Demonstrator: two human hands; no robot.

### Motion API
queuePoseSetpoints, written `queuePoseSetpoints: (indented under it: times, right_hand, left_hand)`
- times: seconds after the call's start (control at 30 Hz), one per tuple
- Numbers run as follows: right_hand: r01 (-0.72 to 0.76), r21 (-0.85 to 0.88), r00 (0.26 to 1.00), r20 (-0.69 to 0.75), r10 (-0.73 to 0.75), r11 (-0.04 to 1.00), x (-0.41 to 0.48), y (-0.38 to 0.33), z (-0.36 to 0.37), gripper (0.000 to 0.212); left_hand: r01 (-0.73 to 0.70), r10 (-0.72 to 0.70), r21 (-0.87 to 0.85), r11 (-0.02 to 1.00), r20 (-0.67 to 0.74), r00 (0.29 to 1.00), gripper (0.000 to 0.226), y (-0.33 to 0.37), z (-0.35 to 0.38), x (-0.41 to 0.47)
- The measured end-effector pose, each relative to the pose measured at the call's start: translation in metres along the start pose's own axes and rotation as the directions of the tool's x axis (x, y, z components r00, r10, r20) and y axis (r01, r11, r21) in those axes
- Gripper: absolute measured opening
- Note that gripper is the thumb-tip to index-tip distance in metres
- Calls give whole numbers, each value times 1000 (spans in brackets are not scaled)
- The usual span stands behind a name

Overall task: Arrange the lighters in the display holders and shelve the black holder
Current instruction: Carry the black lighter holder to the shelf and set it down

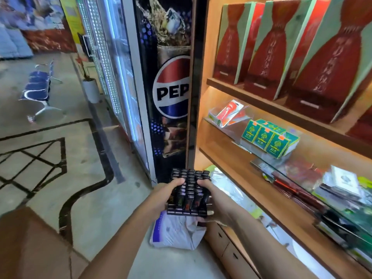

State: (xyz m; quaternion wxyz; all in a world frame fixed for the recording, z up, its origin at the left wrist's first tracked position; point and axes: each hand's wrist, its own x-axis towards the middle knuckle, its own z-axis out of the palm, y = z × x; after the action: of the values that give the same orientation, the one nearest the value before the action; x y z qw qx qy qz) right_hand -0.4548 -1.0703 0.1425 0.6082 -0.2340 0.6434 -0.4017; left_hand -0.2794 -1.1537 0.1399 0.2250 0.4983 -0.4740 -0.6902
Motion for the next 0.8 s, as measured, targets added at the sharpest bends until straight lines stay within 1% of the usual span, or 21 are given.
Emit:
queuePoseSetpoints:
  times: [0.13,0.27,0.33,0.4,0.43,0.53,0.67,0.73,0.8]
  right_hand:
    - [-17,33,999,-31,18,999,53,-19,-28,48]
    - [-6,55,998,-60,9,998,107,-38,-63,45]
    - [-2,71,997,-79,7,997,130,-47,-80,44]
    - [-6,95,994,-107,16,995,150,-54,-95,43]
    - [-16,111,992,-123,30,994,159,-57,-101,43]
    - [-40,161,985,-157,66,986,185,-61,-116,45]
    - [-48,226,969,-225,100,973,221,-63,-130,46]
    - [-63,262,962,-242,128,963,236,-63,-132,46]
    - [-43,292,958,-260,123,955,250,-60,-132,46]
  left_hand:
    - [31,-33,26,999,81,996,33,20,11,64]
    - [28,-31,34,999,89,996,32,35,34,133]
    - [32,-34,17,999,104,994,36,38,45,168]
    - [45,-45,6,999,113,993,45,39,55,199]
    - [49,-49,7,999,110,993,45,39,60,214]
    - [67,-68,11,998,101,993,37,39,72,252]
    - [87,-95,63,994,136,986,30,38,79,302]
    - [91,-101,73,993,143,985,30,36,80,324]
    - [97,-110,86,992,173,979,32,34,81,346]
